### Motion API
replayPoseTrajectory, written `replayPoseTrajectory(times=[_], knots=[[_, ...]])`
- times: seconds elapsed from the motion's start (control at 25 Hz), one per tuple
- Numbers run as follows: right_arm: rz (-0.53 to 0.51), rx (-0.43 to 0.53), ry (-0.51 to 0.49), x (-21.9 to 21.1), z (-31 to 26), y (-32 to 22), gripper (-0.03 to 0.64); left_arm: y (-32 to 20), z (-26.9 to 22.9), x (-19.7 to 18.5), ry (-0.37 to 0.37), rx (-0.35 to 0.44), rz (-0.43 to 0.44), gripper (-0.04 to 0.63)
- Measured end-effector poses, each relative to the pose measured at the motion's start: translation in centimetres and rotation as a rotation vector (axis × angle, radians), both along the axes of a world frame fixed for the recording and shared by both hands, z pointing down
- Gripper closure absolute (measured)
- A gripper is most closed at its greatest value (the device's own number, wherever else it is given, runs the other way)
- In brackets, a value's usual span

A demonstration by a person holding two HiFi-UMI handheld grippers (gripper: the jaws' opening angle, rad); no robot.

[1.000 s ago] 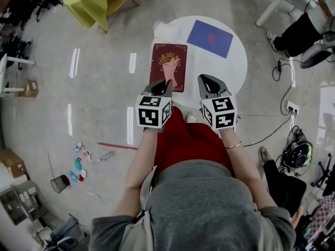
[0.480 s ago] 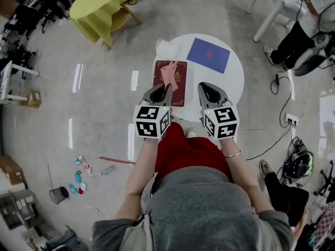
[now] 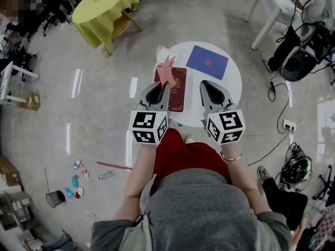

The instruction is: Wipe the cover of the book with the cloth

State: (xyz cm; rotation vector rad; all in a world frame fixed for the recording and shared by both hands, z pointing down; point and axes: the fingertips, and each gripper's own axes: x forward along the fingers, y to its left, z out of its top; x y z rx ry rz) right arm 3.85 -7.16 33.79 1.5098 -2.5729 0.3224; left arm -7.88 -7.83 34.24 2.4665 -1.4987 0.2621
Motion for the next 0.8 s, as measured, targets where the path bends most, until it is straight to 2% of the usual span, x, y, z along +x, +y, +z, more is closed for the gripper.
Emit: replayPoseTrajectory(times=[0.4, 0.8], knots=[[0.008, 0.077, 0.002, 0.5, -2.2, 1.0, 0.589, 0.8, -1.6, -0.4, 0.020, 0.056, -0.016, 0.561], [-0.008, 0.114, -0.009, 0.7, -3.0, 1.5, 0.589, 1.4, -2.1, -0.4, 0.021, 0.071, -0.023, 0.561]])
